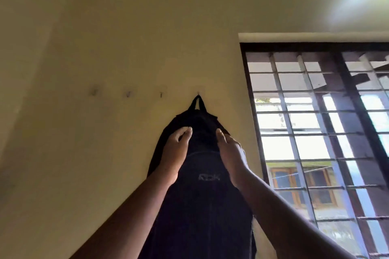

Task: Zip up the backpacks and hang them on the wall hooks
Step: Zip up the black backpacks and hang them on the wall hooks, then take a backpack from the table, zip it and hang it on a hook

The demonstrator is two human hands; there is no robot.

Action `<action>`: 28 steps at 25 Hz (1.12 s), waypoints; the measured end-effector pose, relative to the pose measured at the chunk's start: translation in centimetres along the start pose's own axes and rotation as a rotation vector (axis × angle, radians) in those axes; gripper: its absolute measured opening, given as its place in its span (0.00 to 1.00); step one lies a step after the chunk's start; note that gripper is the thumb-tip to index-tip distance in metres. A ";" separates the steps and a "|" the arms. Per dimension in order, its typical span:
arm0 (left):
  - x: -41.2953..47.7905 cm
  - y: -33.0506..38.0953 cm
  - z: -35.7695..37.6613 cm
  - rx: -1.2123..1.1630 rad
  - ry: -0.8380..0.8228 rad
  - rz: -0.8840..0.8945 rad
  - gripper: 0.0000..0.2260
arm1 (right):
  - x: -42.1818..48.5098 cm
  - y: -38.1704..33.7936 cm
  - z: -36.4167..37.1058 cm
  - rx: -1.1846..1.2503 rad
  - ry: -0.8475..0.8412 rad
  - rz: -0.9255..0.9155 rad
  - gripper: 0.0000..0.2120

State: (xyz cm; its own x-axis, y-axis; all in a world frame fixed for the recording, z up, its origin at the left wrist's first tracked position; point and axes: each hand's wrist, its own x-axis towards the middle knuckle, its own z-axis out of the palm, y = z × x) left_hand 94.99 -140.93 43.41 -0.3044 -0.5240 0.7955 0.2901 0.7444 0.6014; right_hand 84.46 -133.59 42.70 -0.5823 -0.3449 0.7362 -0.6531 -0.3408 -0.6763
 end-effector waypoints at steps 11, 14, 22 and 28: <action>-26.0 1.1 -1.2 -0.144 0.082 -0.544 0.23 | -21.3 4.6 -8.9 0.262 -0.300 0.442 0.31; -30.6 2.2 -1.3 -0.199 0.067 -0.583 0.24 | -26.6 4.0 -10.9 0.299 -0.285 0.492 0.30; -45.6 6.4 -0.7 -0.288 -0.062 -0.748 0.26 | -41.5 1.2 -18.6 0.217 -0.099 0.684 0.24; -57.6 11.0 4.7 -0.418 -0.250 -0.925 0.22 | -53.2 -0.6 -30.5 0.016 0.086 0.864 0.24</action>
State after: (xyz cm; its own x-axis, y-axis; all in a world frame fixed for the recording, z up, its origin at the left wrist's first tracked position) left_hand 111.44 -100.64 3.86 -0.7331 -0.6802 0.0016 0.1237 -0.1310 0.9836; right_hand 101.12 -88.36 4.74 -0.9059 -0.4219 -0.0369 0.0418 -0.0024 -0.9991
